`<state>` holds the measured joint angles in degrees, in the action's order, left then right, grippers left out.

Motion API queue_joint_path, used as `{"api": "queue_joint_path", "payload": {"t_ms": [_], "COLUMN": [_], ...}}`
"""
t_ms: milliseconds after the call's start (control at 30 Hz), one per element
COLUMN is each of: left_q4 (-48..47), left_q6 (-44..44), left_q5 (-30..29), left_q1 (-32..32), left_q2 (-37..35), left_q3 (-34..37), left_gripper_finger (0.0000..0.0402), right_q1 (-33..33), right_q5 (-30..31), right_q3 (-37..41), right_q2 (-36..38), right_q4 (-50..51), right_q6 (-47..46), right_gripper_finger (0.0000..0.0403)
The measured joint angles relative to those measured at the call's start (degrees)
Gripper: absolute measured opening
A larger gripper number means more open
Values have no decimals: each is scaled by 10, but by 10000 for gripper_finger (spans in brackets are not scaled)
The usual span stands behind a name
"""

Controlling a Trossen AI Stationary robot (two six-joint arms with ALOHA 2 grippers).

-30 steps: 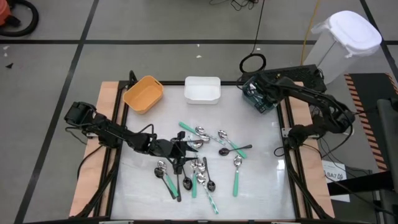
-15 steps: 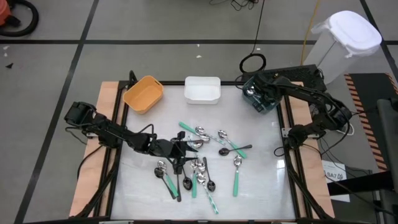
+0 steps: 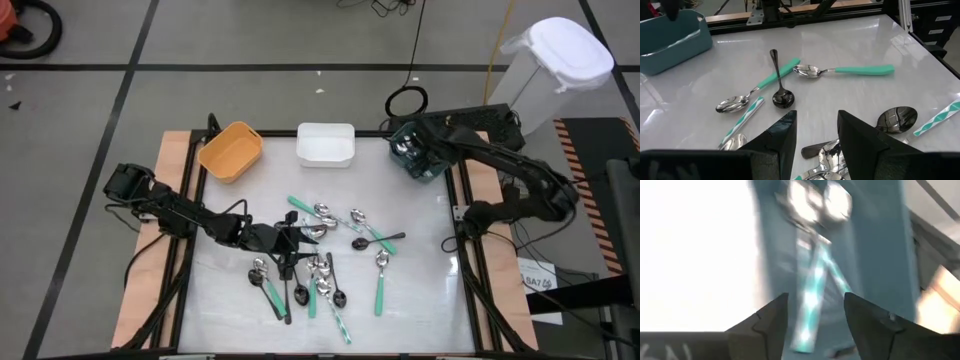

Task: Sort silverware by color (type)
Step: Put the black spoon into the orange bin

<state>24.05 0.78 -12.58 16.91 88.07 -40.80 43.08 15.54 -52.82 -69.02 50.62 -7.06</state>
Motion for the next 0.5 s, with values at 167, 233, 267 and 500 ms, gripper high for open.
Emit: {"api": "queue_joint_path", "payload": {"t_ms": [167, 233, 267, 500], "left_q4": [0, 0, 0, -2], "left_q6": [0, 0, 1, 4], "left_q5": [0, 0, 0, 0], "left_q1": [0, 0, 0, 0], "left_q2": [0, 0, 0, 0], "left_q3": [0, 0, 0, 0], "left_gripper_finger": [143, 143, 143, 143], "right_q1": [-114, -167, -198, -376], "right_q5": [-38, -38, -38, -37], "right_q3": [3, 16, 25, 98], "right_q2": [80, 101, 109, 115], "right_q4": [-31, -54, -67, -222], "right_q6": [-43, -61, -70, -106], "right_gripper_finger": [180, 179, 179, 179]}}
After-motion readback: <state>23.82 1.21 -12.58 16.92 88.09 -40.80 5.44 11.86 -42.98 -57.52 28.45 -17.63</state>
